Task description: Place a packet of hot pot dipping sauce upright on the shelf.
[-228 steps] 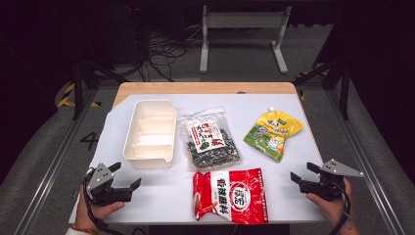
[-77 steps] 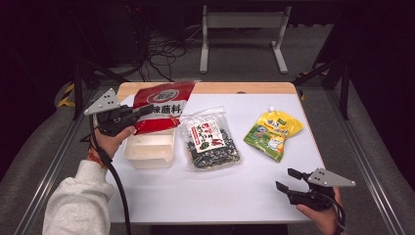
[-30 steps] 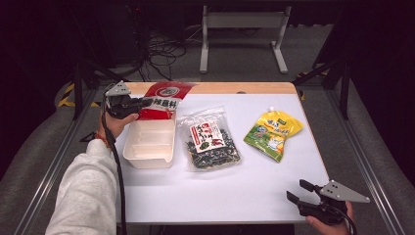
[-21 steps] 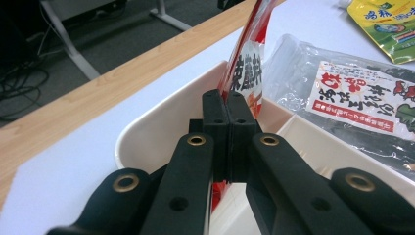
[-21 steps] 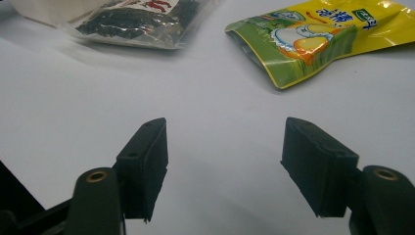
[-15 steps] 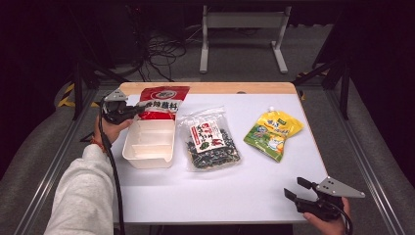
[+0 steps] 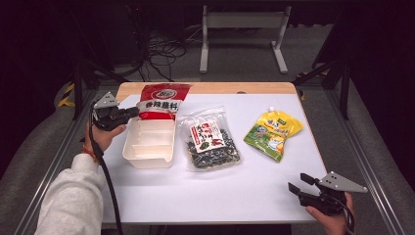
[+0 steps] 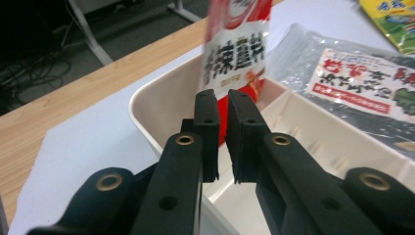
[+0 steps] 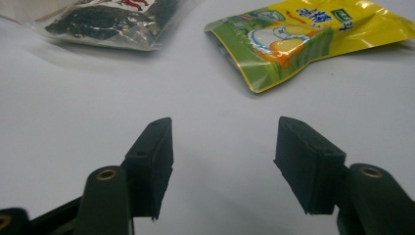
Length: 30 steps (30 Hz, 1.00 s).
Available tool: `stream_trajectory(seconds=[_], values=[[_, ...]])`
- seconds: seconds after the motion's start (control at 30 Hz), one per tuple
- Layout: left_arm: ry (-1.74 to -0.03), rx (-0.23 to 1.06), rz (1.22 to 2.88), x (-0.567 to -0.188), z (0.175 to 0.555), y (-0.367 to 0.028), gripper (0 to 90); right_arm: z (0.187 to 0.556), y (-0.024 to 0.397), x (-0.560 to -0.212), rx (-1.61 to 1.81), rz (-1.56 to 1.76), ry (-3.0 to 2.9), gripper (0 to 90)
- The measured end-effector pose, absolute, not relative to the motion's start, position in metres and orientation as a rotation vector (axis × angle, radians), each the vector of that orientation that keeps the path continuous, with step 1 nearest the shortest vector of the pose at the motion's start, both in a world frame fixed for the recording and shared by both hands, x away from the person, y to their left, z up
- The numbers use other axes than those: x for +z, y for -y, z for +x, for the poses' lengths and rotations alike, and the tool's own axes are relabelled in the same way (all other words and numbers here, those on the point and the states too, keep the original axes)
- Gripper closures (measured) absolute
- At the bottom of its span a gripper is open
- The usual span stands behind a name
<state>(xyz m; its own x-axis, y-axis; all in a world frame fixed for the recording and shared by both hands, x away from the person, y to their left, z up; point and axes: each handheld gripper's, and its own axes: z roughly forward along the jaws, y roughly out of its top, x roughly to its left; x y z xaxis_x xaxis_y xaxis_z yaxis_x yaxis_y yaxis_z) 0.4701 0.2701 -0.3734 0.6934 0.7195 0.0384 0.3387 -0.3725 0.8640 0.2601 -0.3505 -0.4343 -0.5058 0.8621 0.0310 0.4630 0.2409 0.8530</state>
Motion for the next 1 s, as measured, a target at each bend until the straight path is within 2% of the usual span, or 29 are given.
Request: stream_trajectory(seconds=[0.1,0.23,0.33,0.67,0.83,1.0], values=[[-0.772,0.551,1.957,-0.369,0.448,-0.268,82.2,0.264,0.351,-0.432,1.175,1.197,-2.071,45.6],[-0.74,0.553,1.931,-0.365,0.423,-0.267,73.0,0.27,0.351,-0.43,1.177,1.201,-2.064,45.7],[-0.704,0.549,1.917,-0.367,0.402,-0.266,71.2,0.28,0.351,-0.429,1.187,1.22,-2.052,46.9],[-0.685,0.566,1.901,-0.381,0.349,-0.252,46.7,0.312,0.351,-0.423,1.211,1.235,-2.034,52.9],[-0.731,0.556,1.877,-0.393,0.325,-0.243,29.9,0.321,0.344,-0.42,1.238,1.212,-2.054,56.4],[-0.741,0.496,1.904,-0.411,0.303,-0.237,23.3,0.326,0.328,-0.412,1.299,1.151,-2.098,62.3]])
